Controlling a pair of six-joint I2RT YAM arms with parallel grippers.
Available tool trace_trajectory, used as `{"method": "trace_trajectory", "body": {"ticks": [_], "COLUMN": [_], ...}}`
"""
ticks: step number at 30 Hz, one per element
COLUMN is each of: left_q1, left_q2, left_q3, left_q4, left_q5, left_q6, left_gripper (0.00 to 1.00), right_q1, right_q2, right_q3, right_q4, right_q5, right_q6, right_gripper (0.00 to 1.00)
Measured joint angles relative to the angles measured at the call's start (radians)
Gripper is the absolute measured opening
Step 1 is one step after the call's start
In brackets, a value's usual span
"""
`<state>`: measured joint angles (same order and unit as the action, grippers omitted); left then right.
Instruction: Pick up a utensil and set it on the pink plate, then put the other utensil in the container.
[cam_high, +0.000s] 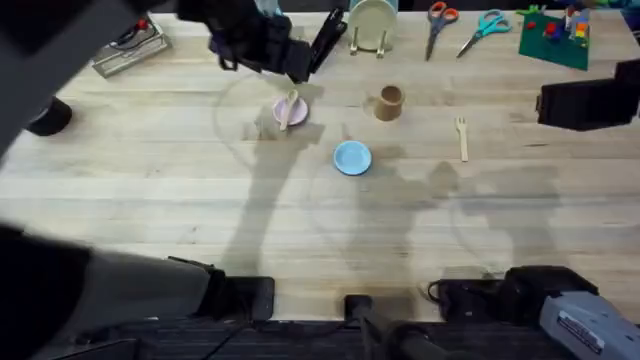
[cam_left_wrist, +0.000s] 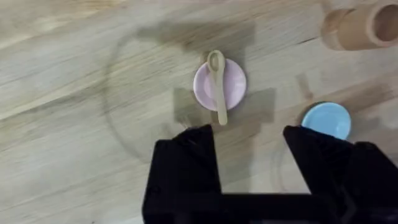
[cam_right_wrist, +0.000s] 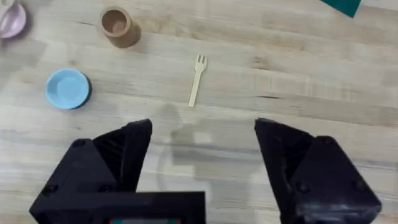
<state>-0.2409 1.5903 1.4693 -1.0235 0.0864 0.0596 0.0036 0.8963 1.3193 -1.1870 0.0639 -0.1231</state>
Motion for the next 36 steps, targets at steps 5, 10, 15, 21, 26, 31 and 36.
{"method": "trace_trajectory", "body": {"ticks": [5, 10, 15, 21, 26, 31, 36], "left_q1": [0.000, 0.000, 0.000, 0.000, 0.000, 0.000, 0.000], "left_q2": [-0.154, -0.285, -0.377, -0.433, -0.431, -0.437, -0.509], "left_q3": [0.000, 0.001, 0.001, 0.003, 0.004, 0.004, -0.026], "left_q4": [-0.038, -0.085, -0.124, -0.239, -0.331, -0.351, -0.327], "left_q5": [0.000, 0.000, 0.000, 0.000, 0.006, 0.056, 0.109], "left_q6": [0.000, 0.000, 0.000, 0.000, 0.002, 0.071, 0.137], "left_gripper": [0.846, 0.926, 0.989, 0.992, 0.993, 0.995, 0.995], "right_q1": [0.000, 0.000, 0.000, 0.000, 0.000, 0.000, 0.000], "right_q2": [0.000, 0.000, 0.000, 0.000, 0.000, 0.000, 0.000], "right_q3": [0.000, 0.000, 0.000, 0.000, 0.000, 0.000, 0.000], "right_q4": [0.000, 0.000, 0.000, 0.000, 0.000, 0.000, 0.000], "right_q5": [0.000, 0.000, 0.000, 0.000, 0.000, 0.000, 0.000], "right_q6": [0.000, 0.000, 0.000, 0.000, 0.000, 0.000, 0.000], "right_gripper": [0.995, 0.995, 0.995, 0.995, 0.994, 0.995, 0.995]}}
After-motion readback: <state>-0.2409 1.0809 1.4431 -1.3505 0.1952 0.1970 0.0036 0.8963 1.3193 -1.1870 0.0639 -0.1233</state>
